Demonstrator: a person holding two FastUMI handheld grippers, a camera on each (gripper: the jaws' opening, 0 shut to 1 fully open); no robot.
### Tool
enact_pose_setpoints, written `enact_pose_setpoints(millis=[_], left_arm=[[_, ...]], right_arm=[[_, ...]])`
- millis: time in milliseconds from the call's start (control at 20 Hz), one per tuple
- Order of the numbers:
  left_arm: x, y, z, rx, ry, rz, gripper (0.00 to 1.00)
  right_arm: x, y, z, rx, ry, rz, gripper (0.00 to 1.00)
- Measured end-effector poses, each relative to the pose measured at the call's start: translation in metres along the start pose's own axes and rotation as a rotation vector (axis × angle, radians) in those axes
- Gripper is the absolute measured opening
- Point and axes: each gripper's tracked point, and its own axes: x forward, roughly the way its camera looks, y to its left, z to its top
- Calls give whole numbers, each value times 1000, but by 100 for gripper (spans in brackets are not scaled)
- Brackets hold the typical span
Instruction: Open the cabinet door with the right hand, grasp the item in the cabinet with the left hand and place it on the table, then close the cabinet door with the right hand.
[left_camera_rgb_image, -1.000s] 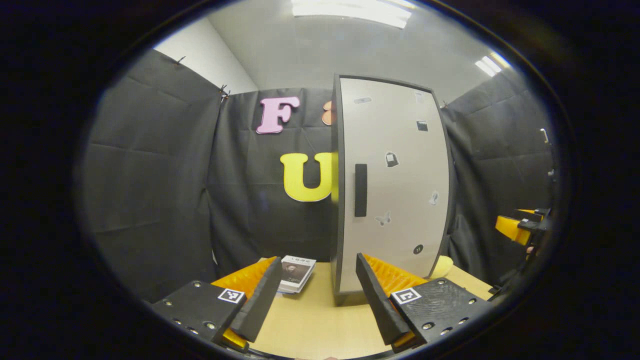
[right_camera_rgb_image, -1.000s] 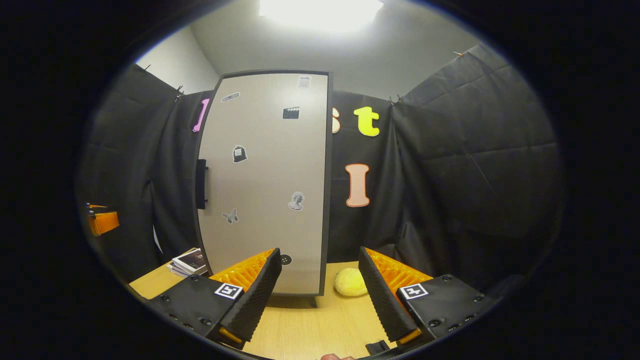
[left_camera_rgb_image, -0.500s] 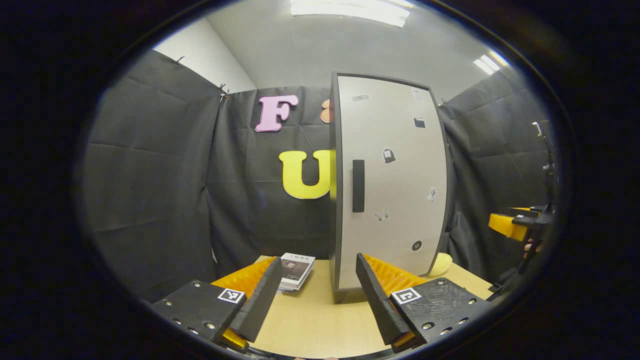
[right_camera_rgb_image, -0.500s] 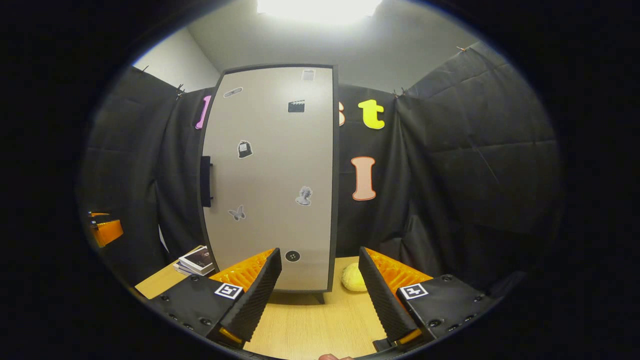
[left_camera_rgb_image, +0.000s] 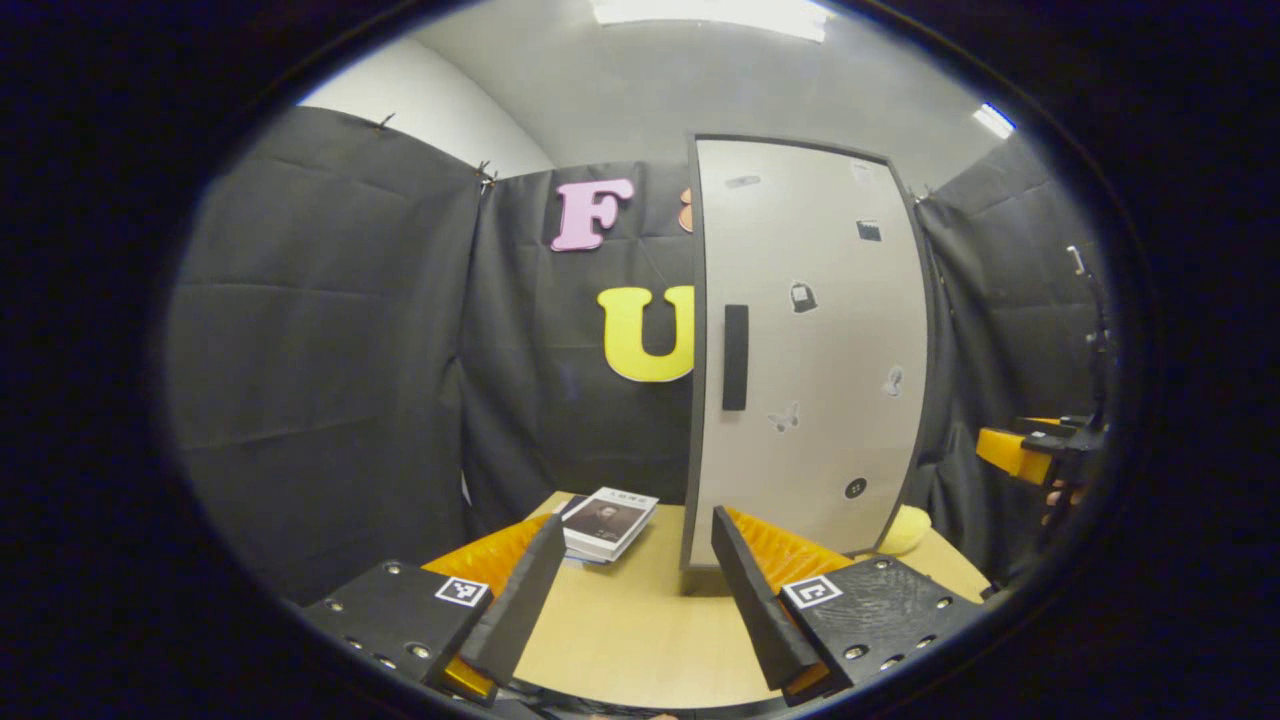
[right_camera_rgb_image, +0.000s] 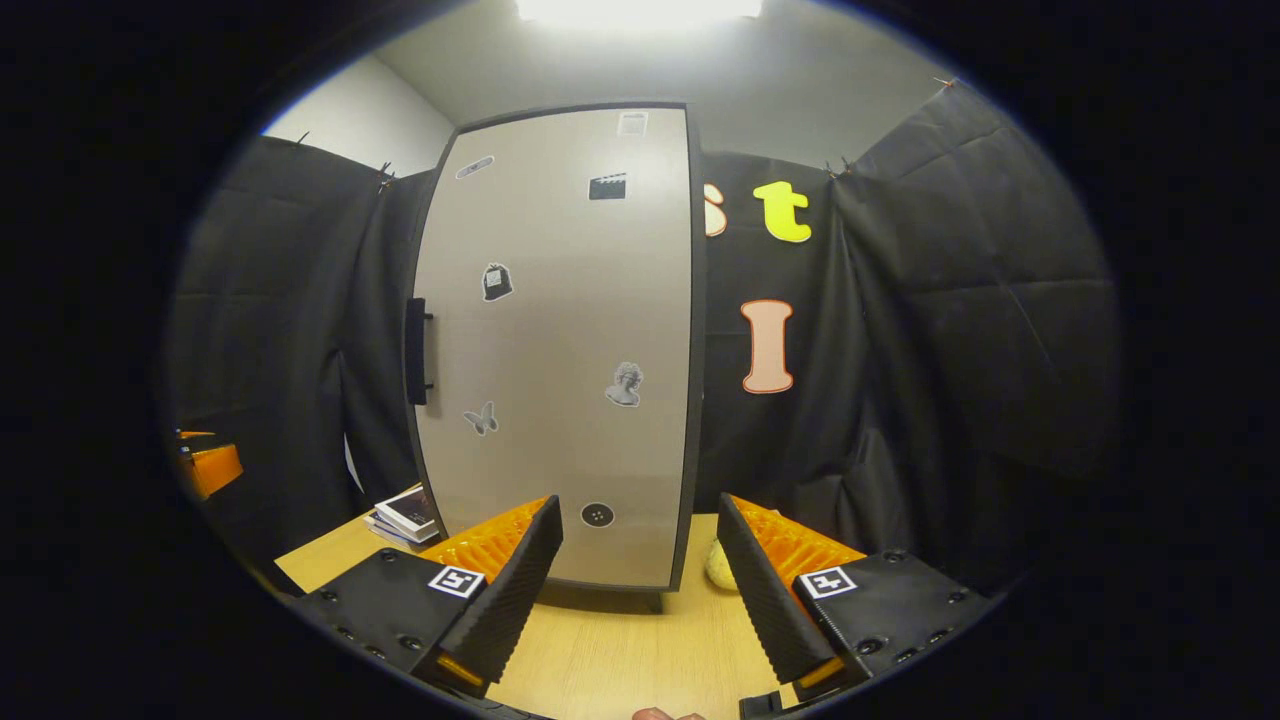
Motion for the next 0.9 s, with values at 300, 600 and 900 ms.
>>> enact_pose_setpoints(millis=[300,600,900], left_arm=[[-17,-17,-3,-3,10,139,88],[5,-11,-8,-24,10,138,89],[35,38,-8,1,14,106,89]], right_arm=[[40,-2,26,47,-26,102,98],[69,26,74,87,-79,99,93],[95,96,120,115,-132,100,96]])
